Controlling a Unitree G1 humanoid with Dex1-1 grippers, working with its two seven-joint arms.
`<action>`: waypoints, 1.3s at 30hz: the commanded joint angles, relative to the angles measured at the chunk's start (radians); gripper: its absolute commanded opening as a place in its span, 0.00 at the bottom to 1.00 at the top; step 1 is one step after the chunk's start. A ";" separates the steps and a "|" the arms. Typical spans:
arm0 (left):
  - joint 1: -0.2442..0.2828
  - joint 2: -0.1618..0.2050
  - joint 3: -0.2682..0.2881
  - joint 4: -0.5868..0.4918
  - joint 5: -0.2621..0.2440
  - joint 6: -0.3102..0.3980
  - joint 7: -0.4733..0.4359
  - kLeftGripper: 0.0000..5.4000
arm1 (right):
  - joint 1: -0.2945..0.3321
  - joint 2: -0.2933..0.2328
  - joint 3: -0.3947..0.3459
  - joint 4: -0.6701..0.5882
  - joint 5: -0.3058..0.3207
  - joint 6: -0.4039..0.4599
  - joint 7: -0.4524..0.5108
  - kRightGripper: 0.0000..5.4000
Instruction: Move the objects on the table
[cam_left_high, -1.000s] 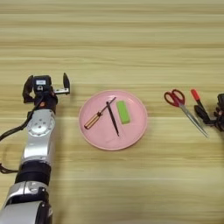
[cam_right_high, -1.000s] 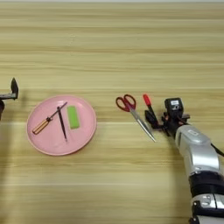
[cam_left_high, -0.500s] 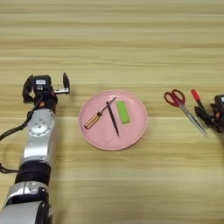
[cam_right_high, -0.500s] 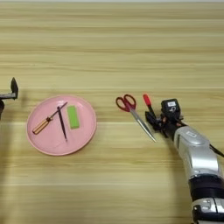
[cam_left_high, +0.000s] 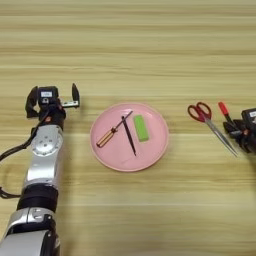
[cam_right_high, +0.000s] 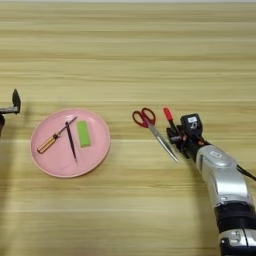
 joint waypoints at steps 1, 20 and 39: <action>0.008 -0.001 0.000 -0.007 0.004 0.014 0.006 1.00 | 0.053 -0.008 0.016 0.037 -0.027 0.063 -0.003 0.21; 0.007 0.000 0.000 -0.004 0.002 0.012 0.005 1.00 | 0.046 0.014 -0.007 0.012 0.010 0.059 0.003 0.09; 0.008 -0.014 0.003 -0.035 -0.042 0.025 -0.036 1.00 | 0.044 0.060 -0.047 -0.160 0.069 0.035 0.001 0.09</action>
